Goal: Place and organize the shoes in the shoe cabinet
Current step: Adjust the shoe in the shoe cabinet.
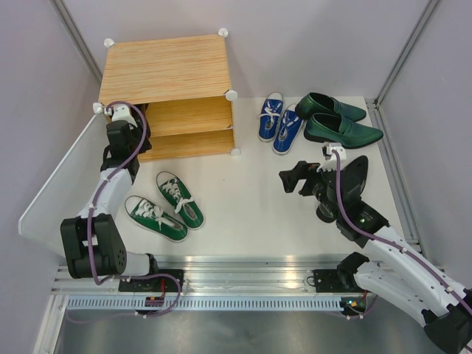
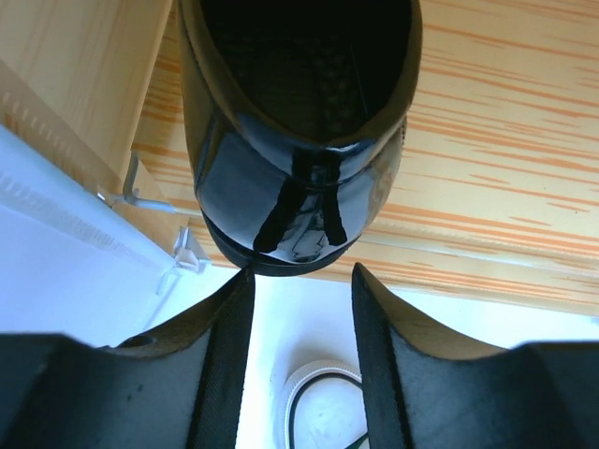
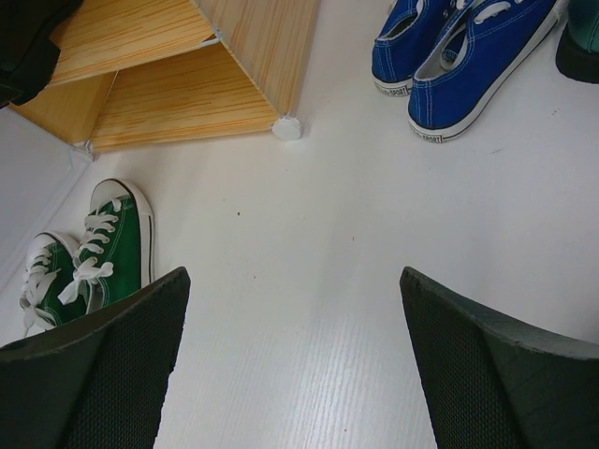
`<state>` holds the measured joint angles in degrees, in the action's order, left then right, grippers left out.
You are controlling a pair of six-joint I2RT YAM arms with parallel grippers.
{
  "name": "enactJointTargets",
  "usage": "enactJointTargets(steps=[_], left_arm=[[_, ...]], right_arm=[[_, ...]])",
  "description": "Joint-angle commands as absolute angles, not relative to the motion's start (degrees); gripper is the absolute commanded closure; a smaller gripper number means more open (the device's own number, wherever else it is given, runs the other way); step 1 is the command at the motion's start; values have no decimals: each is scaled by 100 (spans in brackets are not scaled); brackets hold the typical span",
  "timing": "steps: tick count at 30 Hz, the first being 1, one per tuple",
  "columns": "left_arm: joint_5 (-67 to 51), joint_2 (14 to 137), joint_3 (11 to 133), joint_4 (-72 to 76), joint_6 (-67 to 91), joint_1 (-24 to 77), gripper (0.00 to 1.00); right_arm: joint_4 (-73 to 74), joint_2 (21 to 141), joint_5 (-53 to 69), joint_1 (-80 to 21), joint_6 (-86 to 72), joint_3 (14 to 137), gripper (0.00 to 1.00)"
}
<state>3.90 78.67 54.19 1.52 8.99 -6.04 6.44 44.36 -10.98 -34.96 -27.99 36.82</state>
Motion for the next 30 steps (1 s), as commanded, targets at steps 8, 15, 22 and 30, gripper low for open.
enactJointTargets(steps=[8,15,22,30], left_arm=[[351,8165,5950,308,862,-633,56],[878,8191,6082,308,607,-633,56],[1301,8183,6064,351,510,-633,56],[1476,8130,6056,404,483,-642,55]], right_arm=[[457,4579,-1107,-3472,-2698,3691,4],[439,4667,-1099,-3472,-2689,3700,4],[431,4693,-1116,-3472,-2681,3691,4],[431,4702,-1151,-3472,-2672,3691,4]])
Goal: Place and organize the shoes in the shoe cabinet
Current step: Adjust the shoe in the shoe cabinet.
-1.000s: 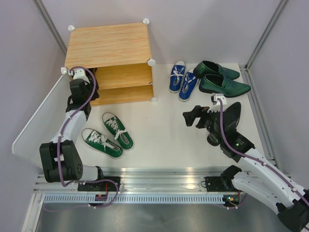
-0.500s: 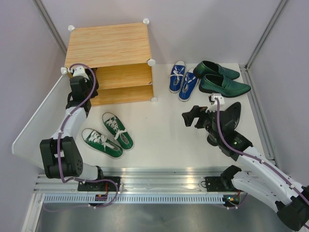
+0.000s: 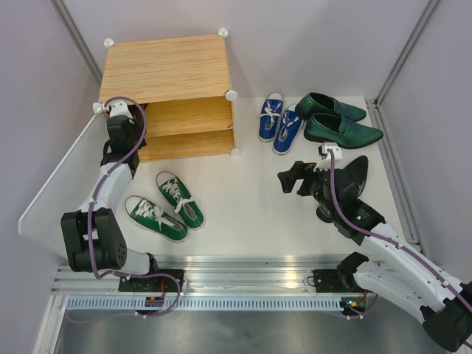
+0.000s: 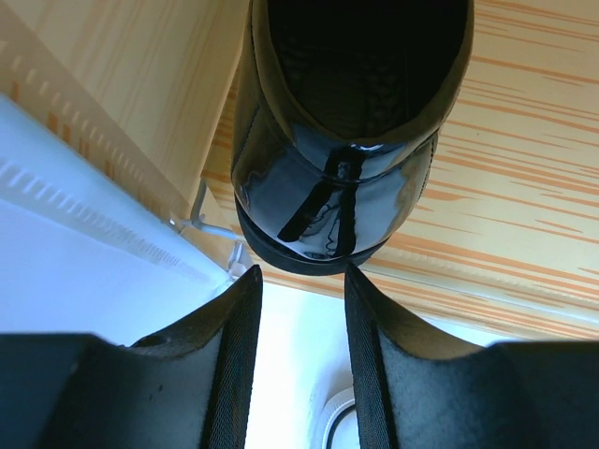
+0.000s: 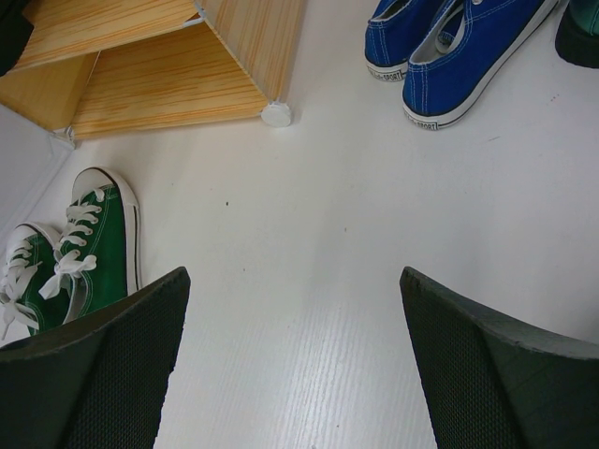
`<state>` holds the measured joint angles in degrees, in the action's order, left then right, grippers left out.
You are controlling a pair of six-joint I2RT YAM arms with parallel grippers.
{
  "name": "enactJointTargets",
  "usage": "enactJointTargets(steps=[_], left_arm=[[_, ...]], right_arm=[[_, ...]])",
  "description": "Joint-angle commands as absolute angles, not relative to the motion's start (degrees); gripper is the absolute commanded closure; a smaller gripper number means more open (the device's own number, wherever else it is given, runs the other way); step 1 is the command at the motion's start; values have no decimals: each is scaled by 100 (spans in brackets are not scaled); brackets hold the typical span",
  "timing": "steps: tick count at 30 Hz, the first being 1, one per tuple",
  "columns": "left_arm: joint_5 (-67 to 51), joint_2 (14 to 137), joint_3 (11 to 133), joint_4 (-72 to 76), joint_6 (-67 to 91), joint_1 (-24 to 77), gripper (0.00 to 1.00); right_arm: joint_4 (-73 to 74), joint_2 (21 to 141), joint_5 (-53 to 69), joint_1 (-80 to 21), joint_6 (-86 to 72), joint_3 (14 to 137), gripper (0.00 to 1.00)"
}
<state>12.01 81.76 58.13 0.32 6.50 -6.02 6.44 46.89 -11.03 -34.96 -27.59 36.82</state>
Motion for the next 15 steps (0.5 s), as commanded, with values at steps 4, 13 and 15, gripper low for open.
enactJointTargets(steps=[4,13,15], left_arm=[[1547,8147,6073,413,448,-633,54],[1705,8174,6152,413,422,-642,51],[1732,8156,6126,430,527,-642,51]], right_arm=[[431,4702,-1143,-3472,-2663,3683,4],[422,4737,-1151,-3472,-2672,3691,4],[413,4763,-1151,-3472,-2663,3691,4]])
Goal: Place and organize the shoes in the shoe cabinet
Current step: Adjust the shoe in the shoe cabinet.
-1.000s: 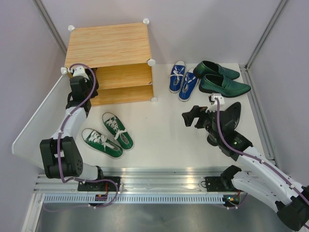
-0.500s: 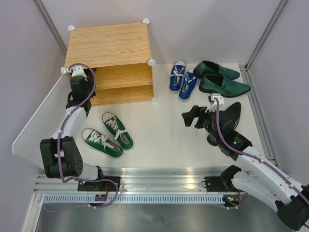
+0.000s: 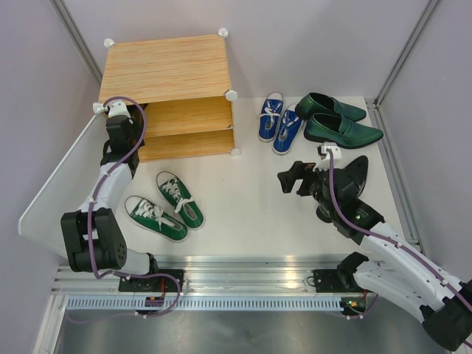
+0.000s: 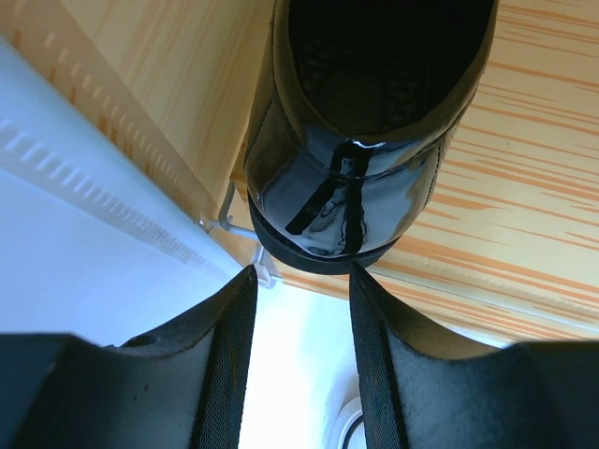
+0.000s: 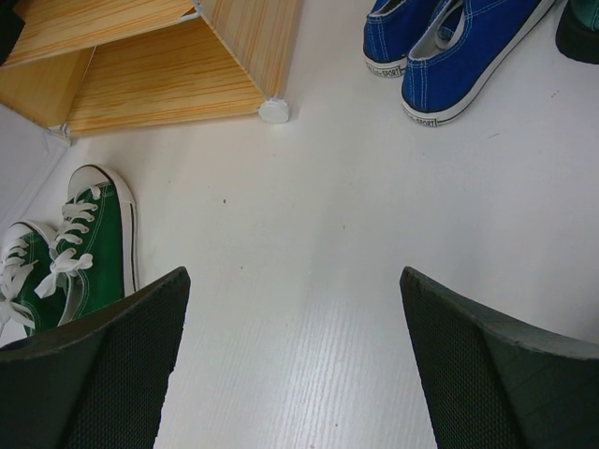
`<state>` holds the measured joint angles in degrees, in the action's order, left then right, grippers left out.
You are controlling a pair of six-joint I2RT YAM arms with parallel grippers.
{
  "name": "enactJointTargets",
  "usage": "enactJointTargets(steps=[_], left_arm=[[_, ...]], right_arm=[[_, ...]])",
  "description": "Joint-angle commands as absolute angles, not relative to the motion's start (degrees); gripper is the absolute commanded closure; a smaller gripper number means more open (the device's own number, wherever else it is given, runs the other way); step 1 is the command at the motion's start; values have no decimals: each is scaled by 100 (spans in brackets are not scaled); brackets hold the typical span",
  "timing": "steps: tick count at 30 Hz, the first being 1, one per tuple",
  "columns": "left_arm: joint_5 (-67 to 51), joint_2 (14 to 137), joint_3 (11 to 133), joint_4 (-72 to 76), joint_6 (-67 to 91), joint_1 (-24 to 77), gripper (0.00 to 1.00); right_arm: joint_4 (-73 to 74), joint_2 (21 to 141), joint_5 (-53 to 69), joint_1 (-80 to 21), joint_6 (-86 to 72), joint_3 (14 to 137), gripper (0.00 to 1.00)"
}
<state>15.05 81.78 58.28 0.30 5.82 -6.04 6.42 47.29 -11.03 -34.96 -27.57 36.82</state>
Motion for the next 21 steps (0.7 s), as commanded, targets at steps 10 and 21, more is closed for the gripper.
enactJointTargets(steps=[10,21], left_arm=[[1469,8113,6021,448,712,-642,45],[1222,7296,5722,238,949,-642,19]], right_arm=[[422,4772,-1143,-3463,-2672,3691,4],[422,4711,-1143,-3472,-2672,3683,4]])
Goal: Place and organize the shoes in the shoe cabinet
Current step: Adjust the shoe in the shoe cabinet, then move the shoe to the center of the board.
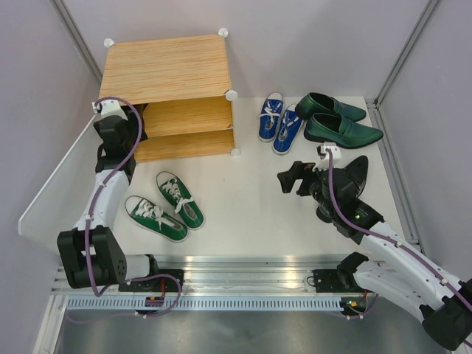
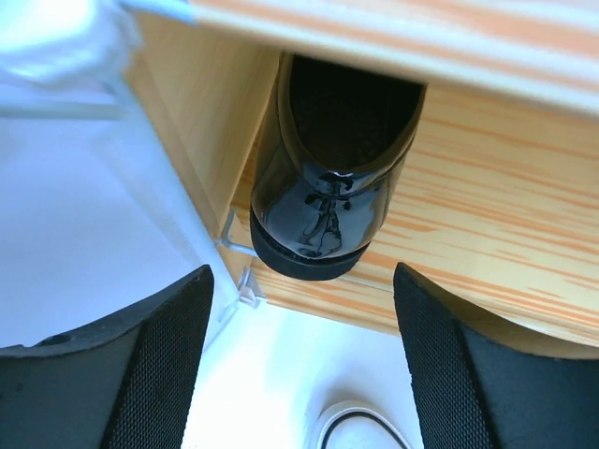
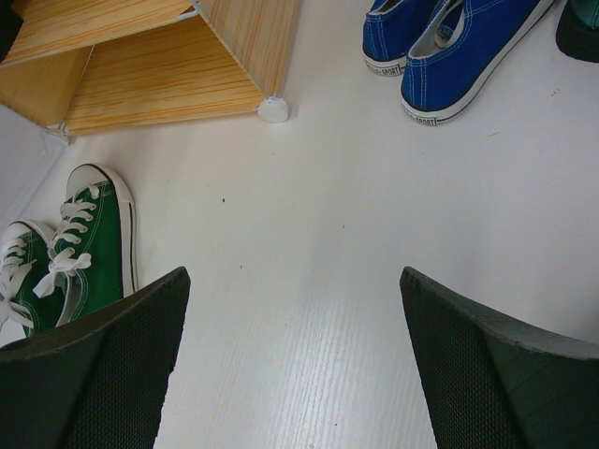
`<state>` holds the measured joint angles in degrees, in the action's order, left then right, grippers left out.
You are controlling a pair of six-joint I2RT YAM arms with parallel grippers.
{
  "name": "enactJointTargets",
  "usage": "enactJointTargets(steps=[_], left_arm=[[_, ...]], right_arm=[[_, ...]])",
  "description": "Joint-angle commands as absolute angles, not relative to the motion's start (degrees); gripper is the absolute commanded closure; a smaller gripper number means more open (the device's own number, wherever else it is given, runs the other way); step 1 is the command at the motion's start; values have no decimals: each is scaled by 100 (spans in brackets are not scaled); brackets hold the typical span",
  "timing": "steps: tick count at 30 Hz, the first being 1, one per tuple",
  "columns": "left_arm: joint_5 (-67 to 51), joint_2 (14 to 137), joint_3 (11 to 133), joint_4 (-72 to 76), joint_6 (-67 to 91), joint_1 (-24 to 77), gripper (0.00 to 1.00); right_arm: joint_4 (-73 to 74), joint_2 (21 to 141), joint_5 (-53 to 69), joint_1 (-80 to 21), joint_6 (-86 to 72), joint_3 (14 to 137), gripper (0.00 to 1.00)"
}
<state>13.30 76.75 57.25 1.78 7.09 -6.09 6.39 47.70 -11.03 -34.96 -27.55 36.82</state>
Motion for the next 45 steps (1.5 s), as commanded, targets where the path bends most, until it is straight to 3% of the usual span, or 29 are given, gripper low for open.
enactJointTargets(steps=[1,7,16,18,20,23,26,29,38,42,43,44,45], left_arm=[[1256,7156,5722,133,1010,-642,19],[1459,6417,5643,-1045,1825,-633,17],[387,4668,4993,-1502,2452,-633,4],[81,4335,4870,-1520,2400,-633,6],[-297,4158,4720,-1512,2268,-624,14],[-781,3833,4562,-1468,2241,-510,17],[-835,3542,4289,-1406,2329,-318,7],[-756,3551,4368,-1424,2101,129,0],[-413,3428,4553,-1714,1749,843,0],[-466,3375,4544,-1705,1670,975,0],[-475,3366,4544,-1714,1644,993,0],[-466,3358,4544,-1714,1635,1028,0],[-466,3340,4544,-1705,1626,1037,0]], right_arm=[[431,4702,-1143,-3472,-2681,3691,4],[439,4702,-1169,-3472,-2707,3656,4],[887,4957,-2212,-3463,-2900,3901,3],[1186,5062,-2591,-3445,-2988,4007,3],[1519,5211,-3250,-3410,-3250,4130,3],[1967,5405,-3900,-3209,-3585,4236,3],[2205,5467,-4191,-2954,-3866,4184,3],[2171,5536,-4236,-2585,-4121,3982,3],[1688,6802,-2972,-1741,-4307,3727,4],[1450,7162,-2515,-1661,-4078,3700,14],[1450,7215,-2453,-1661,-4061,3744,32],[1450,7277,-2313,-1652,-4017,3770,44],[1450,7269,-2259,-1661,-3964,3805,67]])
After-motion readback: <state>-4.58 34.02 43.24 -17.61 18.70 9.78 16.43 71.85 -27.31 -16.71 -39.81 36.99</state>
